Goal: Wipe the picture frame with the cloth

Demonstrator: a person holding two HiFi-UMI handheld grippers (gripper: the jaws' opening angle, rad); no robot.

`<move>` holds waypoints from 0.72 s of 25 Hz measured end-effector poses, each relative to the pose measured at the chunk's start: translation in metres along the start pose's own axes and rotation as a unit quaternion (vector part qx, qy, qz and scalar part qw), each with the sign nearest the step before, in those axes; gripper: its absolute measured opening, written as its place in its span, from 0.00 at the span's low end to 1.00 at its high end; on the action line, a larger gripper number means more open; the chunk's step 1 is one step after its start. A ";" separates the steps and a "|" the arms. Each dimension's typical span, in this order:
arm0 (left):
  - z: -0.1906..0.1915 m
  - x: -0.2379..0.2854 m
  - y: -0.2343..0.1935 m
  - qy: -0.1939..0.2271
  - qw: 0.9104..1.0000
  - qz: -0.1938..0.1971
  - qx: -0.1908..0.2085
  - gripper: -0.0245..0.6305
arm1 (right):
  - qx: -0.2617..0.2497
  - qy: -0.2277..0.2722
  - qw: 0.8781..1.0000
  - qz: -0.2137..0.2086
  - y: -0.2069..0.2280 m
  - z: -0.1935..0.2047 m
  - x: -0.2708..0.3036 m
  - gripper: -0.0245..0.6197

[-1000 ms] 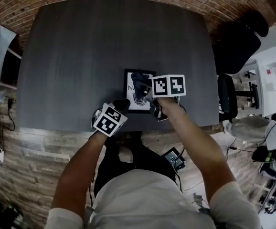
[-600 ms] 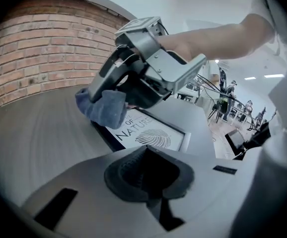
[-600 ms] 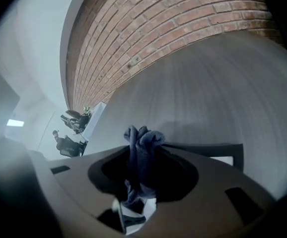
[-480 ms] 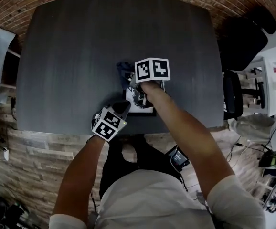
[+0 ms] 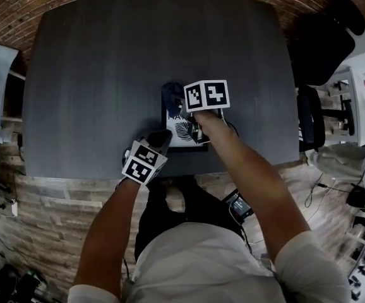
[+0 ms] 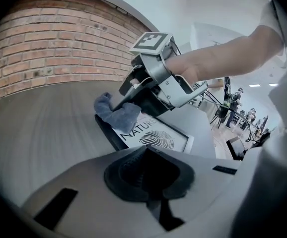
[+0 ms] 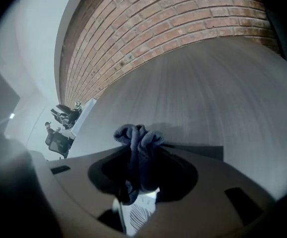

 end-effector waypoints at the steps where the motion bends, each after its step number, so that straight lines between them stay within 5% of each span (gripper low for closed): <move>1: -0.001 -0.001 0.000 0.000 1.000 0.000 0.000 0.05 | 0.004 0.000 1.000 0.003 0.002 0.000 -0.002 0.25; 18: -0.003 0.000 0.001 0.004 1.000 -0.019 -0.009 0.05 | 0.050 0.007 0.996 0.073 0.057 0.006 -0.050 0.25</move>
Point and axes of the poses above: the fingertips, and each gripper's own axes: x forward along the fingers, y to its right, z out of its underside, the point moved 9 cm from there along -x, backward along the fingers
